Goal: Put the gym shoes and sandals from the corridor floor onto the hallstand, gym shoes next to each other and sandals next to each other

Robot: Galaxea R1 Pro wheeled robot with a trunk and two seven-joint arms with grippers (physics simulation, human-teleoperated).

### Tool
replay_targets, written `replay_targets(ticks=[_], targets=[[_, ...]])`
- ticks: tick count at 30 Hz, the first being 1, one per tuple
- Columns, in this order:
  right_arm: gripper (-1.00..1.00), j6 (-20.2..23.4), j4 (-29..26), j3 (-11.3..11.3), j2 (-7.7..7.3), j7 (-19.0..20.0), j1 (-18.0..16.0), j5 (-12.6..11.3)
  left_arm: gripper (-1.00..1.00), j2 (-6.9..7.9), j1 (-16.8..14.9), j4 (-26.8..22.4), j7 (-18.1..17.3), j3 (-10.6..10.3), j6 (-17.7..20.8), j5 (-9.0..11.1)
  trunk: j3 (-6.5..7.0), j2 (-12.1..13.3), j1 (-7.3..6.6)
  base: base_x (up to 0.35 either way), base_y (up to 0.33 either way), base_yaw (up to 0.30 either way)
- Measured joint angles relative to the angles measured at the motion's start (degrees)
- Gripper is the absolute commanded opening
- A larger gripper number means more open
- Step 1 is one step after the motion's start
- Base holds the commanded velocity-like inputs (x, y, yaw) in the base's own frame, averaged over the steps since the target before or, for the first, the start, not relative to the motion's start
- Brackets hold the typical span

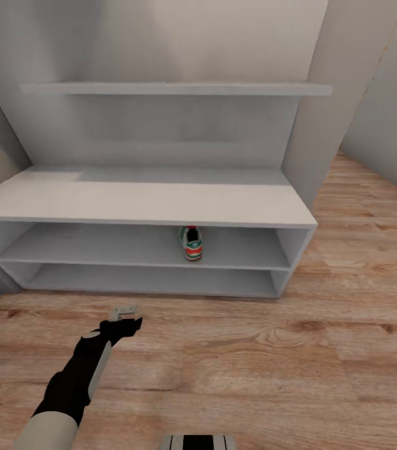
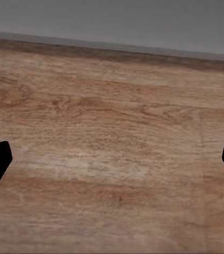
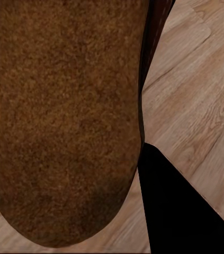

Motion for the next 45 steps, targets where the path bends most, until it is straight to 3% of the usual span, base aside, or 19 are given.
replay_targets(ticks=[45], targets=[[-1.00, -0.02, 0.00, 0.02, 0.00, 0.00, -0.01, 0.01, 1.00, 0.00, -0.01, 0.17, 0.00, -0.04, 0.00, 0.02, 0.00, 0.00, 0.00, -0.108, 0.307, 0.000]])
